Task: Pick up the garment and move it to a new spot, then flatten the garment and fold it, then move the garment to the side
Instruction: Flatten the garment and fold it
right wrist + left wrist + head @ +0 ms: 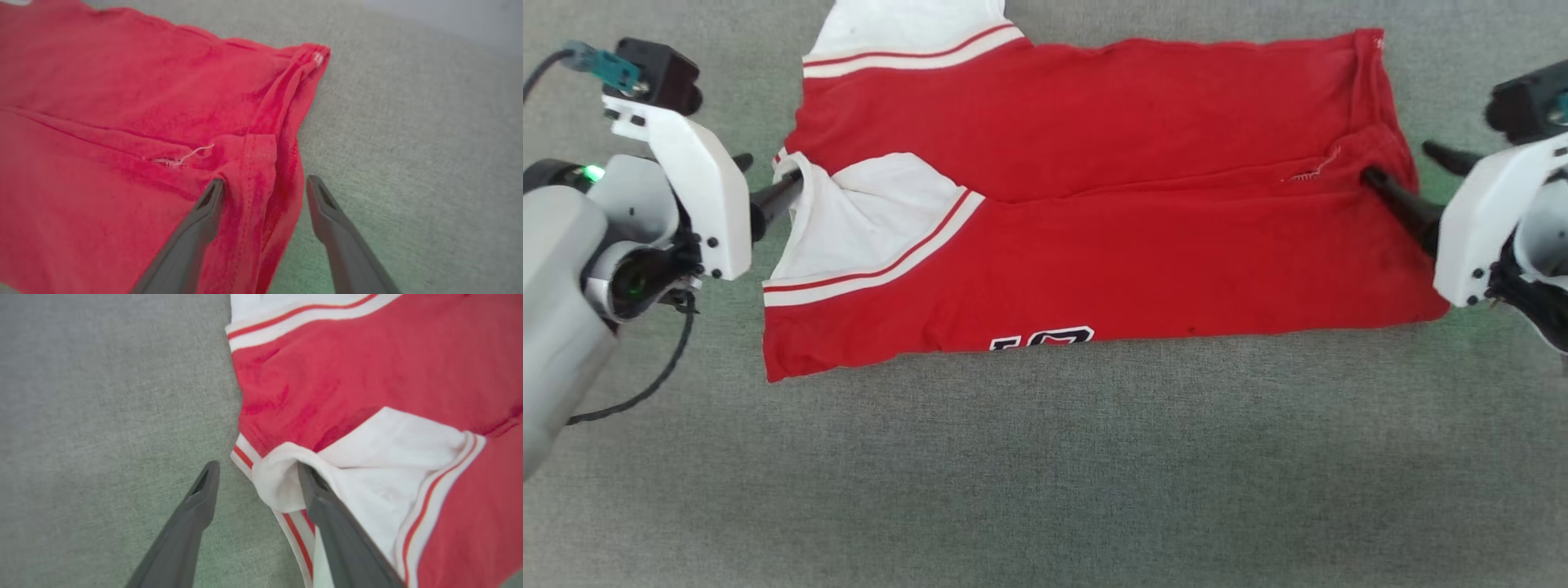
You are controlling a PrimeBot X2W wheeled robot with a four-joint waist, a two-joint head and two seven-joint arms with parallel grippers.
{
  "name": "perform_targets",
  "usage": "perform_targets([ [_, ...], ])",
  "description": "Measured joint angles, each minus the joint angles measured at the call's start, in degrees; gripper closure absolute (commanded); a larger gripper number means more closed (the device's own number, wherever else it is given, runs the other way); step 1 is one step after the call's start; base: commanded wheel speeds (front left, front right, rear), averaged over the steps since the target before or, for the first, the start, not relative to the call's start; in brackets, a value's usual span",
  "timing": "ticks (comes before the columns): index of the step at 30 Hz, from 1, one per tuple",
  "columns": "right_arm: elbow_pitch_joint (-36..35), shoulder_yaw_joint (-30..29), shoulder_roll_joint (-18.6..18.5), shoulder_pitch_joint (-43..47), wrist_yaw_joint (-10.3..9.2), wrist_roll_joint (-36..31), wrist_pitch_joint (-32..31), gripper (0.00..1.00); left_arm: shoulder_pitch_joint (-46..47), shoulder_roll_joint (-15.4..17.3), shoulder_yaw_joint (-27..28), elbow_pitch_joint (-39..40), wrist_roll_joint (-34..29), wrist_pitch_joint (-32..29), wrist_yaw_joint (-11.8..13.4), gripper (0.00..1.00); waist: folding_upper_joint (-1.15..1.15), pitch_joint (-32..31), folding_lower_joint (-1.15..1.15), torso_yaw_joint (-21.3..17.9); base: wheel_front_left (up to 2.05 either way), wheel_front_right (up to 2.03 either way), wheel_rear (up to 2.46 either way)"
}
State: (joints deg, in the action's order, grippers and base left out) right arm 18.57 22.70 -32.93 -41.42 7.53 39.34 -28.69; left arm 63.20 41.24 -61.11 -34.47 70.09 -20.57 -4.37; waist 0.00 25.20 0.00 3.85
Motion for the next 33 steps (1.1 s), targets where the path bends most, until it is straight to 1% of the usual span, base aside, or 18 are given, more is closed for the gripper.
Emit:
perform_targets([
  [4, -3.0, -4.0, 0.2, 2.4, -0.01, -1.8, 5.2, 0.00, -1.0, 3.6, 0.5, 5.2, 0.3, -0.1, 2.4, 0.00, 0.00, -1.6, 0.00, -0.1, 0.00, 0.00, 0.00],
  [7, -6.1, -7.8, 0.8, 5.1, -0.01, -4.4, 9.0, 0.00, -3.3, 7.0, 1.0, 11.3, 1.2, -0.6, 5.6, 0.00, 0.00, -2.7, 0.00, -0.4, 0.00, 0.00, 0.00],
  [9, -8.3, -10.2, 1.6, 7.2, -0.02, -6.1, 11.1, 0.00, -4.7, 9.3, 1.6, 15.9, 2.0, -0.9, 8.2, 0.00, 0.00, -3.3, 0.00, -0.8, 0.00, 0.00, 0.00],
  [14, -13.8, -16.9, 5.3, 13.1, -0.02, -10.2, 14.3, 0.00, -10.0, 14.1, 1.9, 27.6, 5.2, -2.6, 15.0, 0.00, 0.00, -4.3, 0.00, -1.8, 0.00, 0.00, 0.00],
  [16, -16.4, -19.4, 7.5, 15.5, -0.02, -11.9, 14.9, 0.00, -12.1, 15.5, 1.9, 31.2, 6.2, -2.8, 17.6, 0.00, 0.00, -4.5, 0.00, -2.4, 0.00, 0.00, 0.00],
  [21, -22.2, -24.6, 12.9, 21.1, -0.02, -15.2, 15.1, 0.00, -16.9, 18.2, 1.5, 36.1, 8.9, -2.8, 22.4, 0.00, 0.00, -4.3, 0.00, -4.0, 0.00, 0.00, 0.00],
  [23, -24.2, -26.1, 14.8, 22.8, -0.03, -15.9, 15.0, 0.00, -18.2, 18.8, 1.6, 36.7, 9.8, -2.6, 23.7, 0.00, 0.00, -4.1, 0.00, -4.6, 0.00, 0.00, 0.00],
  [24, -24.2, -26.1, 14.8, 22.8, -0.03, -15.9, 15.0, 0.00, -18.2, 18.8, 1.6, 36.7, 9.8, -2.6, 23.7, 0.00, 0.00, -4.1, 0.00, -4.6, 0.00, 0.00, 0.00],
  [27, -26.8, -27.1, 16.9, 25.4, -0.03, -16.9, 14.2, 0.00, -20.1, 19.8, 1.3, 36.5, 11.0, -2.4, 25.0, 0.00, 0.00, -3.7, 0.00, -5.6, 0.00, 0.00, 0.00],
  [29, -28.1, -27.6, 18.1, 26.7, -0.02, -16.8, 13.4, 0.00, -20.9, 19.9, 1.6, 35.5, 12.0, -2.1, 25.2, 0.00, 0.00, -3.3, 0.00, -6.2, 0.00, 0.00, 0.00],
  [33, -29.4, -27.4, 19.2, 28.2, -0.03, -16.1, 11.8, 0.00, -22.0, 19.4, 2.0, 32.2, 13.6, -2.0, 25.3, 0.00, 0.00, -2.7, 0.00, -7.1, 0.00, 0.00, 0.00],
])
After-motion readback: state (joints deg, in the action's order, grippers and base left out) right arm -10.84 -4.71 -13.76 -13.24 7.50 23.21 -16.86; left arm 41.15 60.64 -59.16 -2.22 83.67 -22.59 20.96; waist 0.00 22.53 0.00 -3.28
